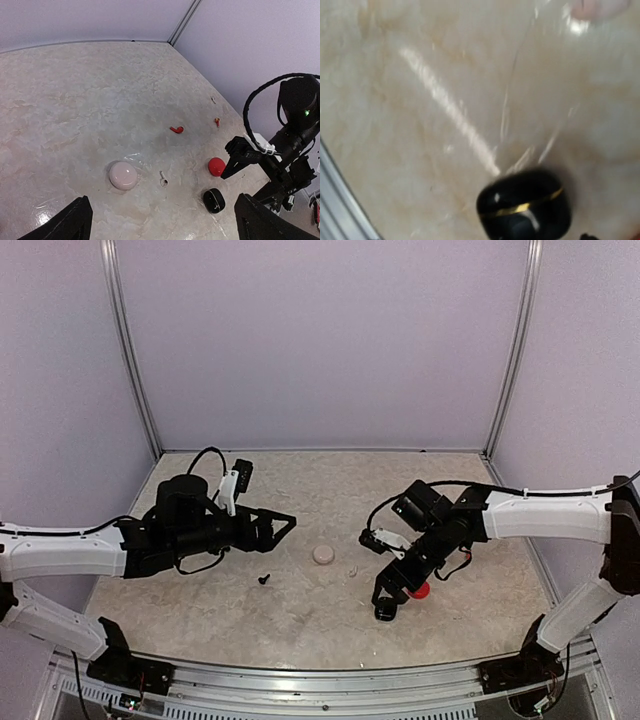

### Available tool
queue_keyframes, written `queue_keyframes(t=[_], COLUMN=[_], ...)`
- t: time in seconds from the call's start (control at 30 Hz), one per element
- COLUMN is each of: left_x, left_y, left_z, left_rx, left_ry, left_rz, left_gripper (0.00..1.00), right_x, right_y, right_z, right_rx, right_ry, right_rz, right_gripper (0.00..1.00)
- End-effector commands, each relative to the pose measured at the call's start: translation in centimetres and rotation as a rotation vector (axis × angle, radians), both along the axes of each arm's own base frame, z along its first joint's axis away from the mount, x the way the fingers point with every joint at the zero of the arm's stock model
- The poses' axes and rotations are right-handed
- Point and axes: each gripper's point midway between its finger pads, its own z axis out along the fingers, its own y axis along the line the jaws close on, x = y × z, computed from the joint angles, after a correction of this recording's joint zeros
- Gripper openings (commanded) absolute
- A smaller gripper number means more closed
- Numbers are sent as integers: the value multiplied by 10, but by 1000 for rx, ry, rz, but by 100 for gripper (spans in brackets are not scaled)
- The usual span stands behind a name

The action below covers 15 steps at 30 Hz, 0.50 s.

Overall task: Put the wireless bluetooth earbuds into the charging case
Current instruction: Pick up the charging case from the center of the board.

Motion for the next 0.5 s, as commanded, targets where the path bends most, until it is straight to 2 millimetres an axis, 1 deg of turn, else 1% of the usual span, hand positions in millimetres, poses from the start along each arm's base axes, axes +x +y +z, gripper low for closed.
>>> queue_keyframes(t=[0.0, 0.1, 0.17, 0.33, 0.47], left_x=[3, 2, 1, 0, 0], left_y=[-8, -6, -5, -2, 0], left_z=[14, 17, 19, 25, 26], left_rx=[-16, -22, -29, -44, -40], left_ry=[-46, -55, -57, -73, -80], left_rz=[-16, -13, -14, -10, -3], left_gripper=[99, 99, 99, 99, 99], right_x=[4, -3, -8, -7, -9], right_y=[-5, -8, -6, -10, -4], right_z=[-1, -10, -13, -26, -31], right_rx=[-142, -195, -198, -261, -244], right_ry=[-88, -90, -99, -126, -116], right_rz=[102, 150, 202, 249, 269], right_gripper=[84, 81, 80, 82, 82])
